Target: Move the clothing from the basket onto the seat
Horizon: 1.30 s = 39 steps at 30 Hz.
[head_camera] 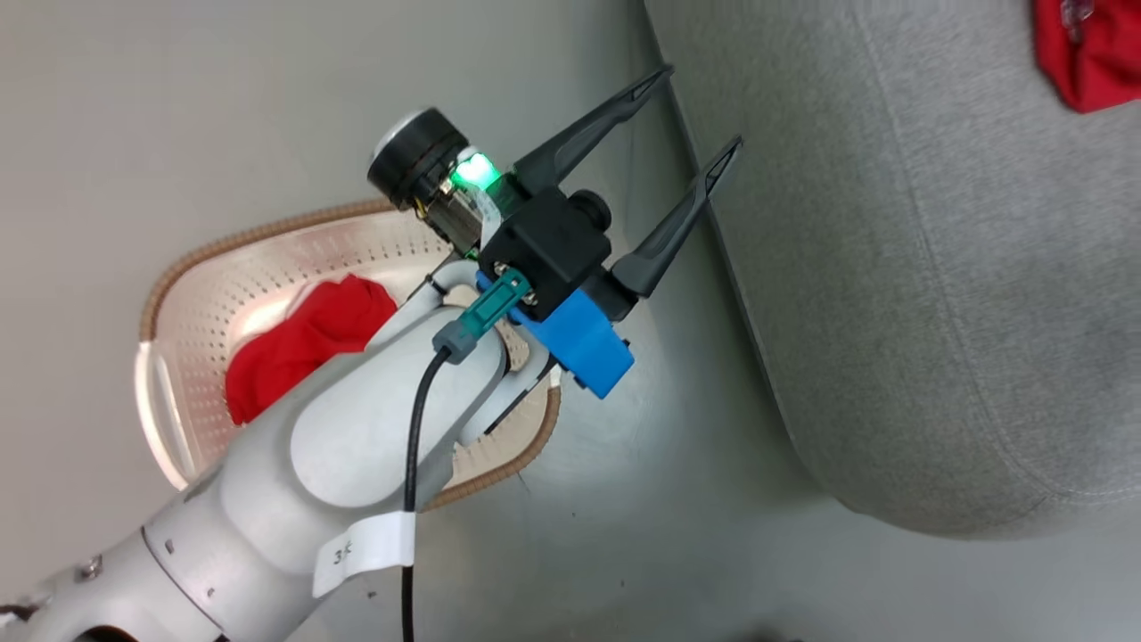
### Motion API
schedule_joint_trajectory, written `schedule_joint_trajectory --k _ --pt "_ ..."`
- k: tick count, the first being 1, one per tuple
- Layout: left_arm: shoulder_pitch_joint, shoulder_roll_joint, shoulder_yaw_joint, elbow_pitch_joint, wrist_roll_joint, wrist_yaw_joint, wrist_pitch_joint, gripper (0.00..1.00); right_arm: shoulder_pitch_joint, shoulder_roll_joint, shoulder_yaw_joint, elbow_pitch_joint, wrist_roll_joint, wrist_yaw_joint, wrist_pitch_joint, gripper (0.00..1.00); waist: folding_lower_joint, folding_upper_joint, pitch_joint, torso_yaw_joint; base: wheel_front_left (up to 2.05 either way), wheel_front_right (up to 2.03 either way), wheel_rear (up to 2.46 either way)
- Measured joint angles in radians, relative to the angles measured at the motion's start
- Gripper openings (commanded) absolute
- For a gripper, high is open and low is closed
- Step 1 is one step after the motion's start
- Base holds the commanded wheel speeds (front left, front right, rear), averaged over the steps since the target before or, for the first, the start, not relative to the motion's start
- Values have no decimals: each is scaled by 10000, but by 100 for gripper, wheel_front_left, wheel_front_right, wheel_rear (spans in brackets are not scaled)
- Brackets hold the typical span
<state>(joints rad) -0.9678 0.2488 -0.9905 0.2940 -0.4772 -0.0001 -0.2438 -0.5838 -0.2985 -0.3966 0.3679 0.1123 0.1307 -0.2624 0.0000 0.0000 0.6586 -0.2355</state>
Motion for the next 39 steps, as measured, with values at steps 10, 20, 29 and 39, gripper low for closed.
schedule_joint_trajectory --k 10,20,29,39 --pt "1627 -46 1306 35 -8 443 -178 100 954 221 1854 -1461 -219 0 -2 100 -1 1 -1995 372 0 0 0" --pt "3950 -173 3841 -393 621 508 -178 100 1768 472 3636 -1948 -232 0 0 100 -2 1 -3695 1229 0 0 0" --pt "5871 -700 6117 -433 1478 167 -178 100 2808 886 4449 -2080 -209 0 0 100 -3 1 -4957 1999 0 0 0" --pt "7563 -1402 7960 -523 2353 -522 -180 100 4262 1469 4472 -2130 -86 0 0 100 -2 0 -6015 2293 0 0 0"
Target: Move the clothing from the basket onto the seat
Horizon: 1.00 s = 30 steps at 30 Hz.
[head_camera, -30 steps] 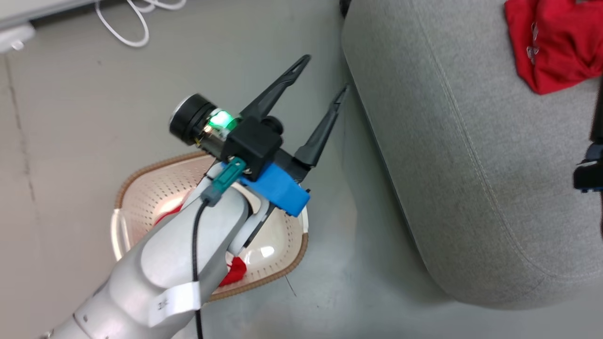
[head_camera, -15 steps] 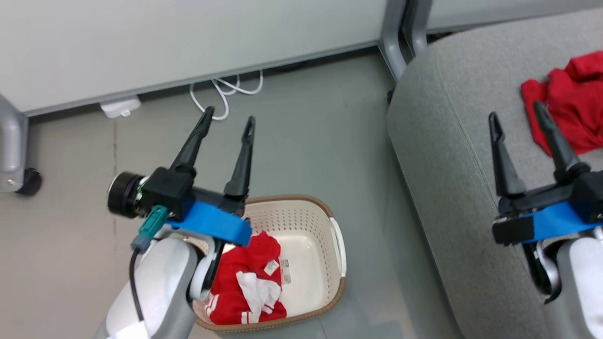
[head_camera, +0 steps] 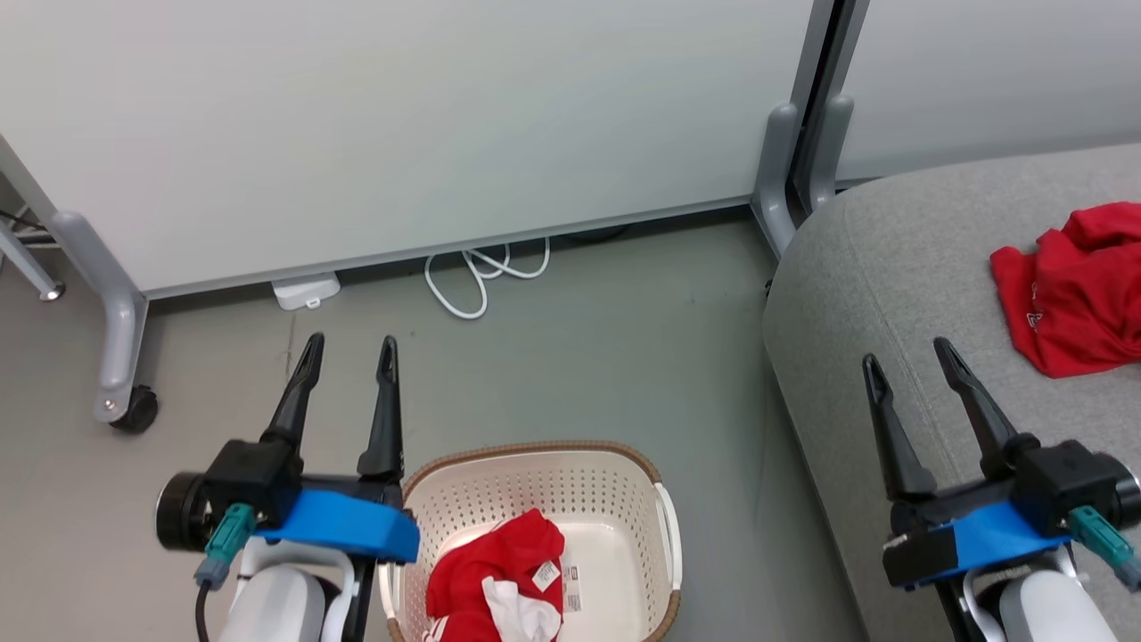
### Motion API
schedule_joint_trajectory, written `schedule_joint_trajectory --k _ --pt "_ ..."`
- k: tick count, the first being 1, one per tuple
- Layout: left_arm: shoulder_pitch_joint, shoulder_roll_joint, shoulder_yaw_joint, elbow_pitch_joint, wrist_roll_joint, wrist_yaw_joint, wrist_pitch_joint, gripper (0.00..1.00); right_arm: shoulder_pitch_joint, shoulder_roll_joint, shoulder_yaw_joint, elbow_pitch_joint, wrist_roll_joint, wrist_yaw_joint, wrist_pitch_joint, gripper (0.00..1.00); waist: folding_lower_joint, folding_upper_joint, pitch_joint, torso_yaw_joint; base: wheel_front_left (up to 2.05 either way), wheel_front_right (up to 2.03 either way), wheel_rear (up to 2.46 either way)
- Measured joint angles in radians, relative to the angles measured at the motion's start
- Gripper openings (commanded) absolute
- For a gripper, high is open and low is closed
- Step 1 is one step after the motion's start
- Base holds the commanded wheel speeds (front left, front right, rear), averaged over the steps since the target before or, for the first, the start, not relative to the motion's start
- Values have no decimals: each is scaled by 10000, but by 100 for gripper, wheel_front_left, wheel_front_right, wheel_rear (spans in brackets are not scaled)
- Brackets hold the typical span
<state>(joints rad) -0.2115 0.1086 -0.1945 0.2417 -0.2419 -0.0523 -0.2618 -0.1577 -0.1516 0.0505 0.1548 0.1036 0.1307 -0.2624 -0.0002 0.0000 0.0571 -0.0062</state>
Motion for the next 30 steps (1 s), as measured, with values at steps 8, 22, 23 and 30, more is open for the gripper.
schedule_joint_trajectory --k 8,22,23,30 --pt "884 -341 938 -19 420 -399 2 100 732 328 -405 15 46 0 0 100 0 0 -440 -4 0 0 0" --pt "1486 -545 1553 146 738 -694 2 100 1238 644 -917 84 50 0 0 100 1 1 -670 236 0 0 0" --pt "1486 -552 1559 150 738 -713 2 100 1261 650 -940 82 50 0 0 100 1 0 -687 250 0 0 0" --pt "1562 -570 1593 151 746 -721 2 100 1407 723 -961 178 50 0 0 100 2 0 -793 301 0 0 0"
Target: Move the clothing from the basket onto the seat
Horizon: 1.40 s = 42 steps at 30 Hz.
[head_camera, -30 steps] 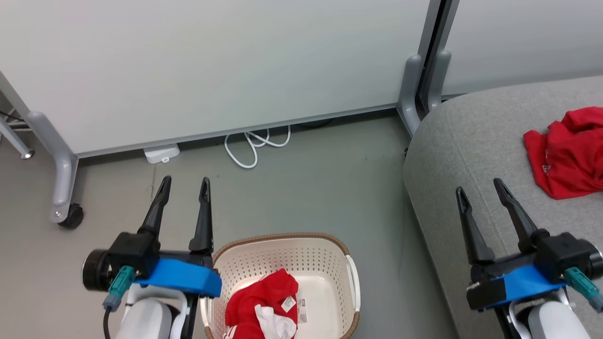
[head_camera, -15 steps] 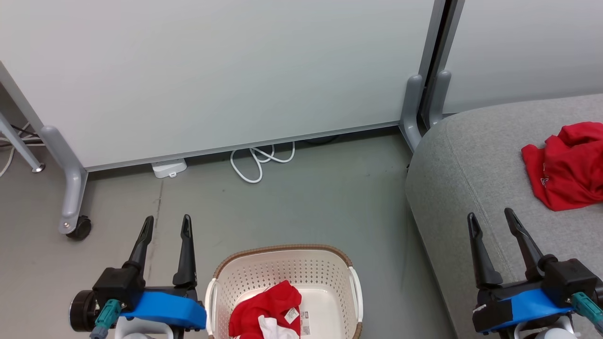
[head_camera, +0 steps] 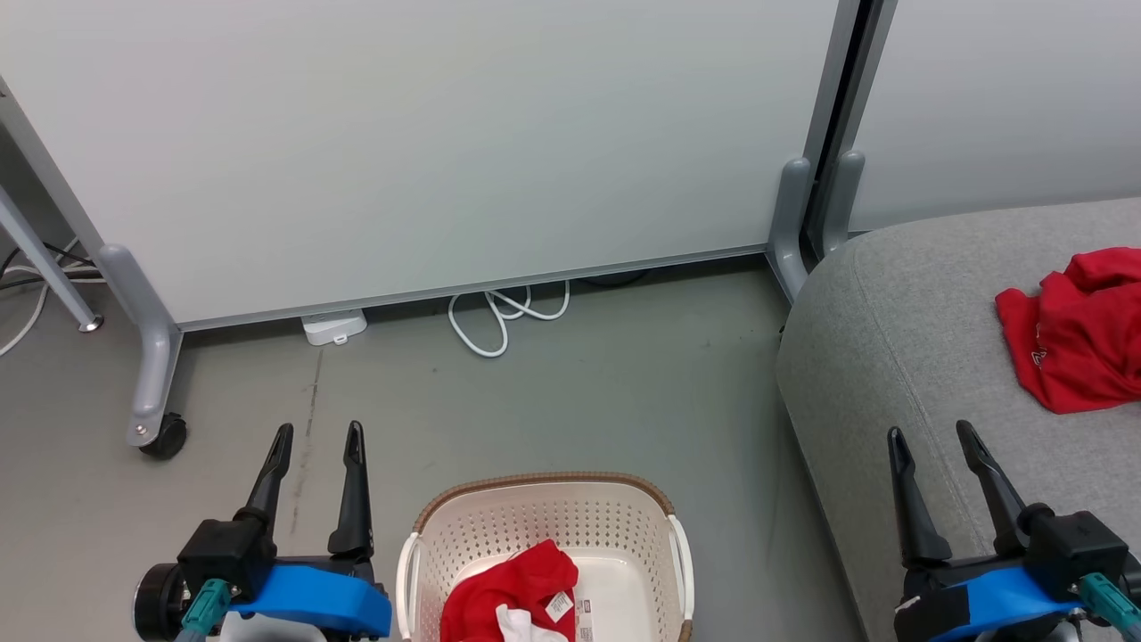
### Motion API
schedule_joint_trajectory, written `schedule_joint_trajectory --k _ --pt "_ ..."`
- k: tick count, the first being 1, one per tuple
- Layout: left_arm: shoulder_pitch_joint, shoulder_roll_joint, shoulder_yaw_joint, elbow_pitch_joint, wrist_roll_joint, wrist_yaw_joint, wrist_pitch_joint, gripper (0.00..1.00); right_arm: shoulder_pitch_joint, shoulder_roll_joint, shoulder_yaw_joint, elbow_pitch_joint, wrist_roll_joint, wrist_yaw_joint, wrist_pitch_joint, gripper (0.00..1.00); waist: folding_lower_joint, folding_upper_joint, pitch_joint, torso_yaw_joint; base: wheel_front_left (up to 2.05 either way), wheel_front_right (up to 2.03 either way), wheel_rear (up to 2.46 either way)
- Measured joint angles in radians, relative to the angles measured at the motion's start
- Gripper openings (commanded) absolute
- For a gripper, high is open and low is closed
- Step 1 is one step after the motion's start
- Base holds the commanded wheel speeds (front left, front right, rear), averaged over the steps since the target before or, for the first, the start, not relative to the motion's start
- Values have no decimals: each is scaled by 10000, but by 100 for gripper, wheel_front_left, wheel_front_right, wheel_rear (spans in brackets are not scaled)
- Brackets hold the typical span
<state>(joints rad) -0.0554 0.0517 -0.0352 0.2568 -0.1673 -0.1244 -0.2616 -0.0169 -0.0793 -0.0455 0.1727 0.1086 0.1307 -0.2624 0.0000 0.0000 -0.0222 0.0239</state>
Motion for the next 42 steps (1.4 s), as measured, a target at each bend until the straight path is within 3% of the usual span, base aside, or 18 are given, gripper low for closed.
schedule_joint_trajectory --k 22,32,42 --pt "-296 -8 -500 336 42 -46 -2 100 -48 69 276 115 35 0 -2 100 0 0 293 -94 0 0 0" --pt "-1885 391 -1728 1659 134 -52 -2 100 -948 -245 692 -23 77 0 0 100 2 0 1282 -572 0 0 0" --pt "-3771 949 -3051 3862 -98 -54 -2 100 -2196 -362 1116 -255 121 0 0 100 3 0 2886 -1257 0 0 0"
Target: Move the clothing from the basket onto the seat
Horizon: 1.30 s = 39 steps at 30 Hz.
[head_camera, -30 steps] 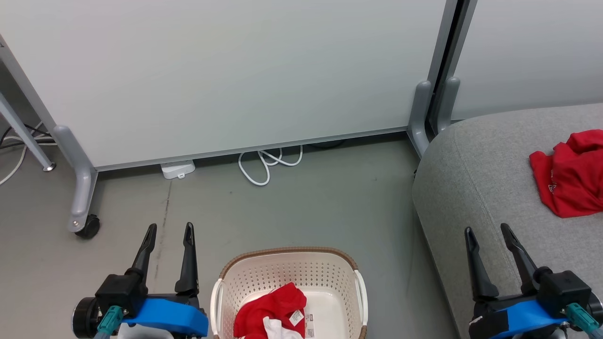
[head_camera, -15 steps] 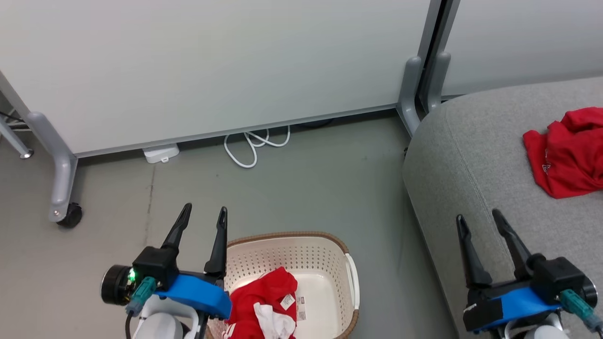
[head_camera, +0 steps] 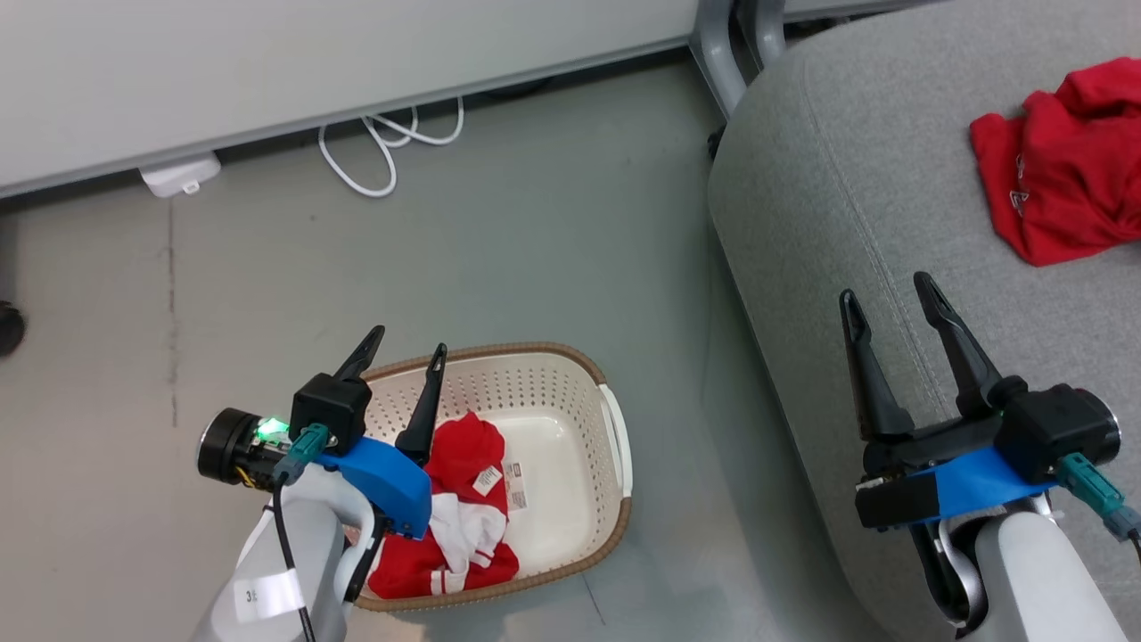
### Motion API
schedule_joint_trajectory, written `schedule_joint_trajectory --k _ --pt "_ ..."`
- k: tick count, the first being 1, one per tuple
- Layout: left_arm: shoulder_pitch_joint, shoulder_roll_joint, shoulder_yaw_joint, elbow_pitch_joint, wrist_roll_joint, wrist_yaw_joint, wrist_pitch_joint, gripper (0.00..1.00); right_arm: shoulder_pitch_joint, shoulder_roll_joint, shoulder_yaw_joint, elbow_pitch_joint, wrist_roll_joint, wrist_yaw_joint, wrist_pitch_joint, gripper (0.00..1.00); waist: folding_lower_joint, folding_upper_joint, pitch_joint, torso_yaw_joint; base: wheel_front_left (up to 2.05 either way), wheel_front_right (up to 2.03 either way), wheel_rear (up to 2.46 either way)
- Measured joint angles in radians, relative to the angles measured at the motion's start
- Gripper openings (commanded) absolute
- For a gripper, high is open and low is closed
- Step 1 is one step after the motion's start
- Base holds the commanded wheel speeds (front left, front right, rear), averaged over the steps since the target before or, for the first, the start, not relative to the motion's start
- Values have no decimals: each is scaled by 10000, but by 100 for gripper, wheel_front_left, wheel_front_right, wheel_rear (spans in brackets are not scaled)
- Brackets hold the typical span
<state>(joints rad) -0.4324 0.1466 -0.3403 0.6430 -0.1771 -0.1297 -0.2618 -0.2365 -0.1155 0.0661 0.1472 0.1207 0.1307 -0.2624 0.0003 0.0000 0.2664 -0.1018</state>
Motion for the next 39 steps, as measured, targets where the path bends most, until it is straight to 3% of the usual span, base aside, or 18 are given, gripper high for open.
schedule_joint_trajectory --k 18,23,39 --pt "-2960 522 -3335 4291 -895 0 27 100 -1762 -6 458 -376 8 0 0 100 0 0 3005 -742 0 0 0" --pt "-3633 518 -3990 5160 -1241 0 546 100 -2080 -19 466 -499 4 0 0 100 -1 0 3753 -881 0 0 0" --pt "-4954 683 -5143 6063 -2522 0 2351 100 -2784 -40 435 -955 -84 0 0 100 -1 -1 5679 -1152 0 0 0"
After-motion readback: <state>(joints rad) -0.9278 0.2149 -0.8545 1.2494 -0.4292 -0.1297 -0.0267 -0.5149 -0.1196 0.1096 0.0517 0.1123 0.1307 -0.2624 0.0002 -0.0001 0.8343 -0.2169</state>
